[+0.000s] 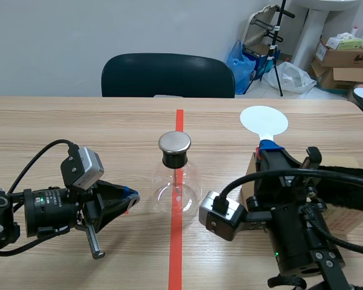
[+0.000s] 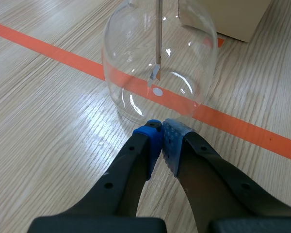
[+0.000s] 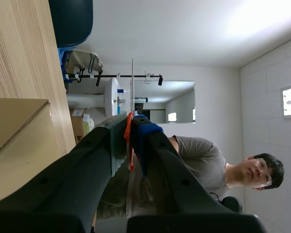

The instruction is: Do the electroscope experiment

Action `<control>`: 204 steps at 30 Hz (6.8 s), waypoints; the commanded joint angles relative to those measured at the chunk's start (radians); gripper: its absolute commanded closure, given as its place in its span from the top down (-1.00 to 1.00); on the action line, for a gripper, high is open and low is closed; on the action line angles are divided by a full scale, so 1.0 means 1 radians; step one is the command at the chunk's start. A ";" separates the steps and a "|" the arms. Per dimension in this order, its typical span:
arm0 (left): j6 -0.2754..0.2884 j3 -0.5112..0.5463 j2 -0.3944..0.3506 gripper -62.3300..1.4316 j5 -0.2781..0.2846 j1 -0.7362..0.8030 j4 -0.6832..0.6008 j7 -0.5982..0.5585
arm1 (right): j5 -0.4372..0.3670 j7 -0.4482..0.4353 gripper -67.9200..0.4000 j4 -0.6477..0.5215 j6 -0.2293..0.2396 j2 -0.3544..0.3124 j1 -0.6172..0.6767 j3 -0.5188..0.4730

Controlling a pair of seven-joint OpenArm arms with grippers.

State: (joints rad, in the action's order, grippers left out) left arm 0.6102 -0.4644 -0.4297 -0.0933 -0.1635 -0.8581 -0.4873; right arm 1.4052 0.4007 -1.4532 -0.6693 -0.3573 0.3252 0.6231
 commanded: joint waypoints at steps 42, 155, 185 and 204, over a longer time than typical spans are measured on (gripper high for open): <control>0.002 0.003 0.002 -0.83 0.014 -0.002 -0.018 -0.014 | 0.001 0.005 -0.96 -0.010 -0.011 -0.003 -0.012 -0.003; 0.086 0.663 -0.205 0.72 0.199 1.003 -1.037 -0.048 | -0.111 -0.702 -0.96 0.086 -0.114 0.266 0.249 -0.575; 0.086 0.665 -0.206 1.00 0.232 1.017 -1.038 -0.032 | -0.135 -0.653 -0.96 0.115 -0.114 0.269 0.237 -0.543; 0.086 0.665 -0.206 1.00 0.232 1.017 -1.038 -0.032 | -0.153 -0.654 0.99 0.116 -0.114 0.269 0.237 -0.543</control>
State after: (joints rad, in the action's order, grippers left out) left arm 0.6945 0.2035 -0.6399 0.1280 0.8482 -1.8904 -0.5053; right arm 1.2633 -0.2531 -1.3338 -0.7219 -0.0830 0.5632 0.0807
